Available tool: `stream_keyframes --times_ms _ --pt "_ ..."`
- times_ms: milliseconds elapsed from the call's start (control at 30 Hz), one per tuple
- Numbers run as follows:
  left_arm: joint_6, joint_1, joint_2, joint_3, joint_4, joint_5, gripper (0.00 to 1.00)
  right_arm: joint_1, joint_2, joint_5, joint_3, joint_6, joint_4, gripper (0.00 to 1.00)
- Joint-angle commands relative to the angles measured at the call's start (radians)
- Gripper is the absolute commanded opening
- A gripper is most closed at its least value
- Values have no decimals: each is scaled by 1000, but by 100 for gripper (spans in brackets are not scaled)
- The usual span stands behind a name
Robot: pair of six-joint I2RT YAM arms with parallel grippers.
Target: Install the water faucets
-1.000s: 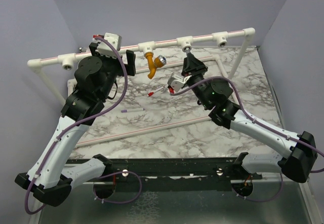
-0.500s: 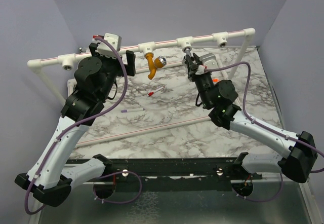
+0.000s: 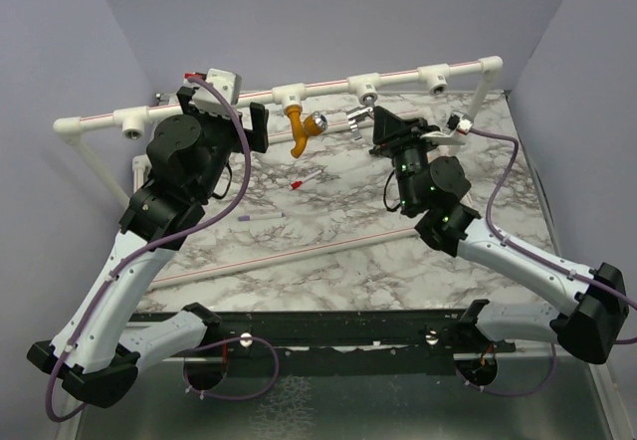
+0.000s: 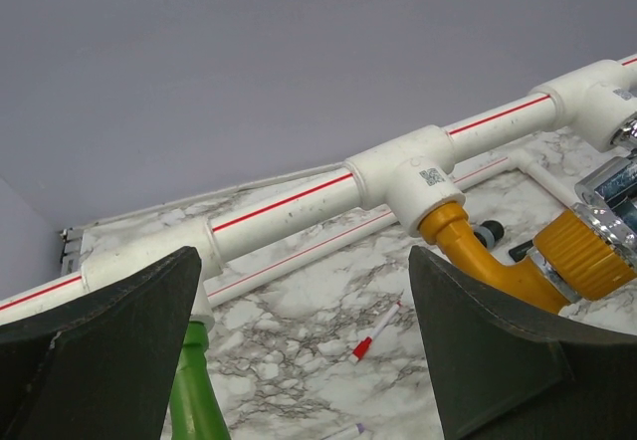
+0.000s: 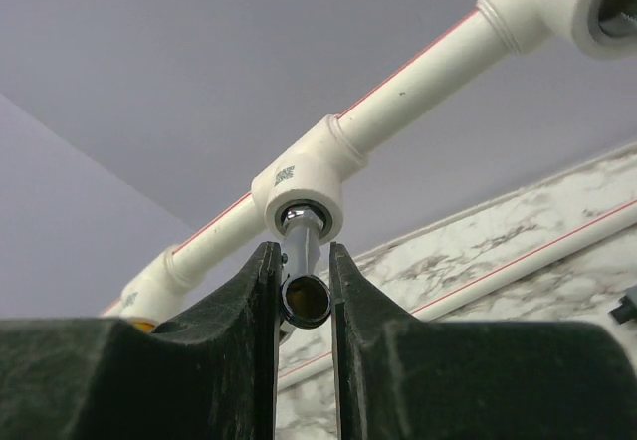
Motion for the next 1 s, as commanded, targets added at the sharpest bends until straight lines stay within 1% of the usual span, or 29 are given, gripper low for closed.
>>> stream_keyframes --times_ms 0,100,267,333,467,500,600,800,867,967 --pt "15 -12 -17 -14 6 -33 87 -8 -51 113 -8 374 -180 1" --pt "16 -16 -16 -14 6 -33 87 -7 -67 109 -1 486 -252 1" --pt "17 -18 -16 -16 6 -38 87 -8 -82 100 6 500 -267 1" --pt "17 -18 -15 -16 6 -39 87 -7 -87 100 12 486 -272 9" --pt "18 -18 -14 -17 6 -45 87 -7 -99 110 19 441 -268 31" --pt "18 -18 -13 -19 6 -45 87 -7 -103 113 19 426 -265 38" --pt "21 -18 -14 -20 6 -50 87 -7 -124 123 21 386 -259 50" --pt "22 -18 -10 -23 8 -52 87 -7 -161 124 19 279 -260 61" --pt "22 -19 -8 -24 9 -51 87 -8 -165 95 24 185 -237 63" --pt "24 -21 -6 -19 9 -50 87 -8 -165 15 44 -12 -210 64"
